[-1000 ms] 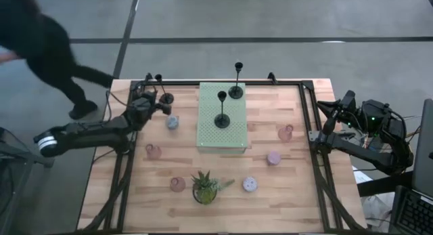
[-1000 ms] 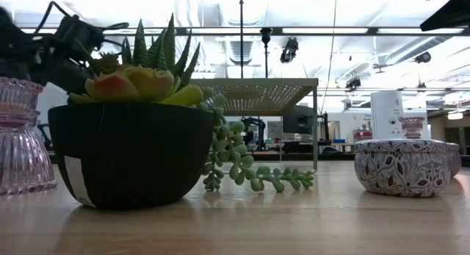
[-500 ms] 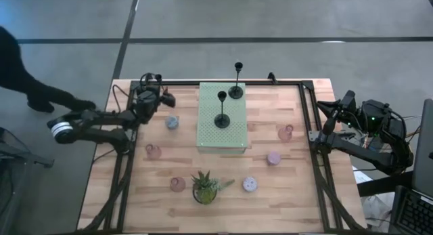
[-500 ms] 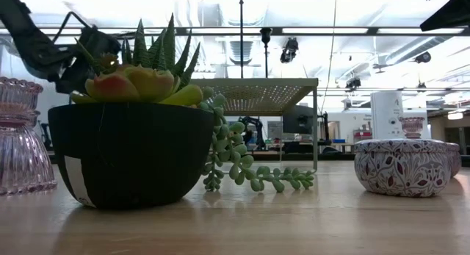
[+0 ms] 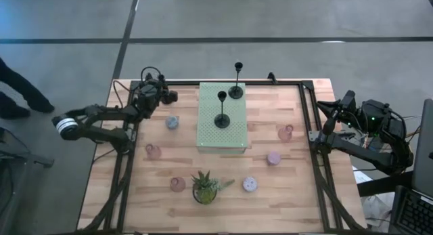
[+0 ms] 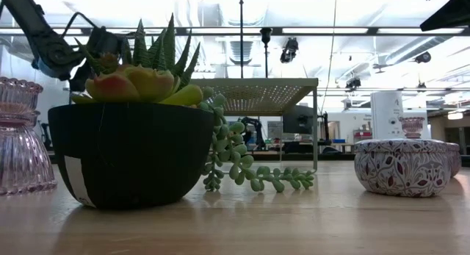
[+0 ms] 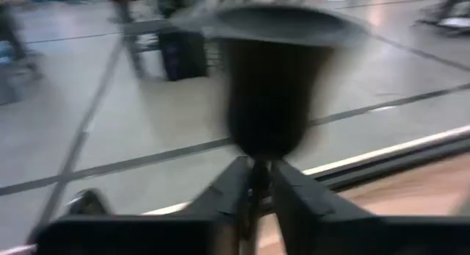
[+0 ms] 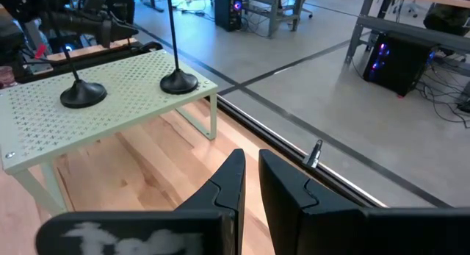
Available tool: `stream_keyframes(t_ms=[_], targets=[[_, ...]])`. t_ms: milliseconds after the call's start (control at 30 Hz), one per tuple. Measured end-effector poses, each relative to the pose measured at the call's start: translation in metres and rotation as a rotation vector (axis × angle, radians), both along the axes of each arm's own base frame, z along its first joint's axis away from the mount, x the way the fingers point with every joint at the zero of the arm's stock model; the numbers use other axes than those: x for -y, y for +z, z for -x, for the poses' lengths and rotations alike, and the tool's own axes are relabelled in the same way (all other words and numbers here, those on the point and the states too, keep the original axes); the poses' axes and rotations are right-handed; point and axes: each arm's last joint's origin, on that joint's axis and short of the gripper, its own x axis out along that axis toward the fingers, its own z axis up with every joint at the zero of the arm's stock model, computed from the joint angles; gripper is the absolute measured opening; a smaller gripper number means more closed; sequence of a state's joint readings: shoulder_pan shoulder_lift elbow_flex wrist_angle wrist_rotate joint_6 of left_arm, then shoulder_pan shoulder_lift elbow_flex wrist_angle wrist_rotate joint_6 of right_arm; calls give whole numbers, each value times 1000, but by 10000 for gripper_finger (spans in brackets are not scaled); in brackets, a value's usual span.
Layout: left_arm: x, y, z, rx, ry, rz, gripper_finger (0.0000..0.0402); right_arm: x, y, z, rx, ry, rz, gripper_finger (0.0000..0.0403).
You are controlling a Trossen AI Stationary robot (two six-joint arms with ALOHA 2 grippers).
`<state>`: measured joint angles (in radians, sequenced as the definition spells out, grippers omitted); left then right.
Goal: Pick & Place candle stick holders
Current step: Put the black candle holder on the shelf
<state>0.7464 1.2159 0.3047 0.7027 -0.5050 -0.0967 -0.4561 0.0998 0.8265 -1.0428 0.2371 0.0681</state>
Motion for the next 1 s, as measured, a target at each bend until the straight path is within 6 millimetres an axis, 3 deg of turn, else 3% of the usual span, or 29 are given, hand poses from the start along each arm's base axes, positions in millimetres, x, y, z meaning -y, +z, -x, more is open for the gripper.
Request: stream_keyframes(t_ms=[67,267,433,567,667,800,1000], targets=[[0,5,-2,8,-55,5,16,0,0,0,0,0,0,34],[0,36,-7,-36,-167,63,10,0,0,0,0,0,0,34],[3,94,-7,-55,-306,6,10,0,0,0,0,0,0,34],[10,149,-11,32,-583,-114,10,0,0,0,0,0,0,34],[13,178,-14,56,-763,-137,10,0,0,0,0,-1,0,34],[8,201,-24,30,-890,-124,10,0,0,0,0,0,0,34],[-10,212,-49,56,-1052,-80,10,0,0,0,0,0,0,34]])
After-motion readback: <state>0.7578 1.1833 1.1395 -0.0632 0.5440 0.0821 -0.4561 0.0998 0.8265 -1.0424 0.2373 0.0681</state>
